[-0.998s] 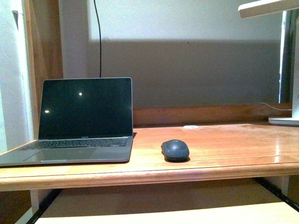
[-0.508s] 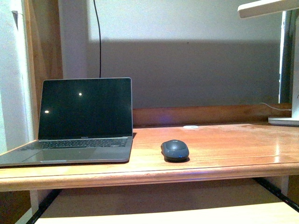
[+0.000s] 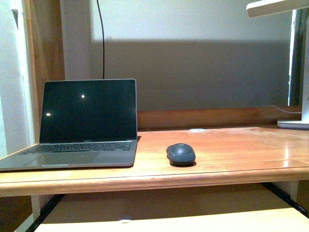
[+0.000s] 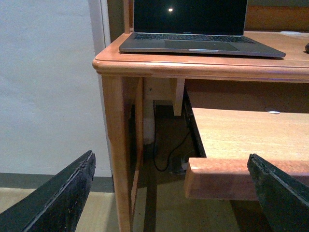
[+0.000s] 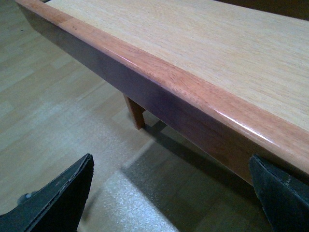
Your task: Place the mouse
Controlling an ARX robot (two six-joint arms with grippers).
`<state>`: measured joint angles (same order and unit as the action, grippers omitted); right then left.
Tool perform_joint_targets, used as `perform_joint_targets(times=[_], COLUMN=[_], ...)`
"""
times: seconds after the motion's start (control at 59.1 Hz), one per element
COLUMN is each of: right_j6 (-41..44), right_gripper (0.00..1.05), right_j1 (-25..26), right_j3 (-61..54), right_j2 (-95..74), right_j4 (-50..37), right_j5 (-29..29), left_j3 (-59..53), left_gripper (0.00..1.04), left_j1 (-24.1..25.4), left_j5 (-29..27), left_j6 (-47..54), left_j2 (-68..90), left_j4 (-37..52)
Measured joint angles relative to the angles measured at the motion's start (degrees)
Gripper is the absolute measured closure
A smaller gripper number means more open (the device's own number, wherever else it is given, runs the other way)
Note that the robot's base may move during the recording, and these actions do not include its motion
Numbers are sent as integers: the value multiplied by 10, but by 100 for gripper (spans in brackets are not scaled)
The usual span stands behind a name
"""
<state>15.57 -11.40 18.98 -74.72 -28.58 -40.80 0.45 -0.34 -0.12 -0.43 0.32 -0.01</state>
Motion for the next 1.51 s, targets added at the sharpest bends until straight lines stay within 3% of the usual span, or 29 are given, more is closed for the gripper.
perform_joint_targets(times=[0.22, 0.491, 1.1, 1.303, 1.506], right_j6=[-31, -86, -176, -189, -195], right_gripper=[7, 7, 7, 7, 7], right_j1=[-43, -85, -146, -147, -115], right_j3=[38, 133, 337, 339, 297], right_j2=[-69, -184, -325, -327, -273], right_j4=[-46, -100, -47, -44, -55], right_j5=[78, 245, 494, 505, 454], left_j3=[0, 0, 0, 0, 0], left_gripper=[8, 8, 8, 8, 8], left_j1=[0, 0, 0, 0, 0], left_j5=[0, 0, 0, 0, 0], left_j6=[0, 0, 0, 0, 0], left_j2=[0, 0, 0, 0, 0], left_j4=[0, 0, 0, 0, 0])
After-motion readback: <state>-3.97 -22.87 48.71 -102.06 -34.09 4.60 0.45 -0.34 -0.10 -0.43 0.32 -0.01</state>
